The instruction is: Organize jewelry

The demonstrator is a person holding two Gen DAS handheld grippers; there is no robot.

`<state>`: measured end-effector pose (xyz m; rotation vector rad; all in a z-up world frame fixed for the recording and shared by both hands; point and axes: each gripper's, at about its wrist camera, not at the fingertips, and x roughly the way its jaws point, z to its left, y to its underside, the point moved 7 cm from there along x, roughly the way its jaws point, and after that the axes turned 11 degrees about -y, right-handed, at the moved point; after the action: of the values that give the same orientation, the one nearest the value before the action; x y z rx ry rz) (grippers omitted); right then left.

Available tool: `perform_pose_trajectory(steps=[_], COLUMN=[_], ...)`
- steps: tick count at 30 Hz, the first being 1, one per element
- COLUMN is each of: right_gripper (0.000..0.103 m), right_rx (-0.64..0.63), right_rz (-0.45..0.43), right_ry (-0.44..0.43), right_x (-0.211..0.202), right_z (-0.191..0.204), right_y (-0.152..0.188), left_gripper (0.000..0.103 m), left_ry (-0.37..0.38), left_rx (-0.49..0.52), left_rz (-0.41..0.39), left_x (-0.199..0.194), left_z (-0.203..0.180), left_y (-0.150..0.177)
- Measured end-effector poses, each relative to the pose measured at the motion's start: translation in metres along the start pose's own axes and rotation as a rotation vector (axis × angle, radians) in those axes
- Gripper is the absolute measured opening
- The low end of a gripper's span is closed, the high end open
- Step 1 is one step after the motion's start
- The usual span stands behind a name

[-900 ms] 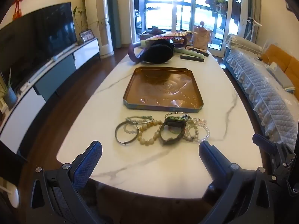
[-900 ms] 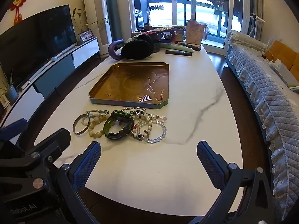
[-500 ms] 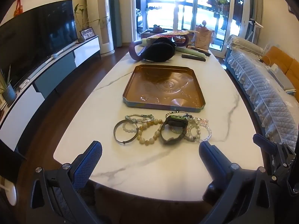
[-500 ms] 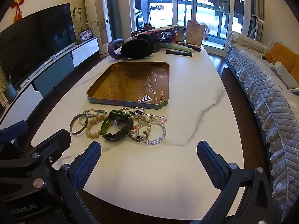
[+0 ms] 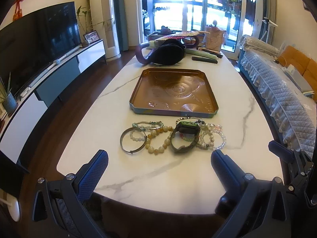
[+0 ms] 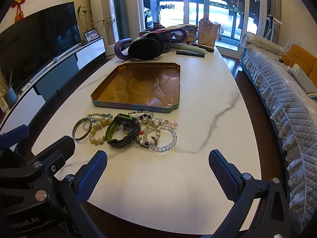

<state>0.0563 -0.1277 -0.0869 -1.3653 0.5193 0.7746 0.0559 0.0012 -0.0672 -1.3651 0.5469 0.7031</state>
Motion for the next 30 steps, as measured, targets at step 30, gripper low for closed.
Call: perform_pose_trajectory(steps=[30], right_gripper=[0.102], right_rx=[-0.016], right_rz=[0.007], right_ry=[0.007], right_x=[0.0038], right_z=[0.0006], right_y=[0.0017], left_gripper=[0.103], left_ry=[0.015], left_rx=[-0.008], left_rz=[0.025], left_x=[0.0052], left_z=[-0.0018], left_y=[0.0058])
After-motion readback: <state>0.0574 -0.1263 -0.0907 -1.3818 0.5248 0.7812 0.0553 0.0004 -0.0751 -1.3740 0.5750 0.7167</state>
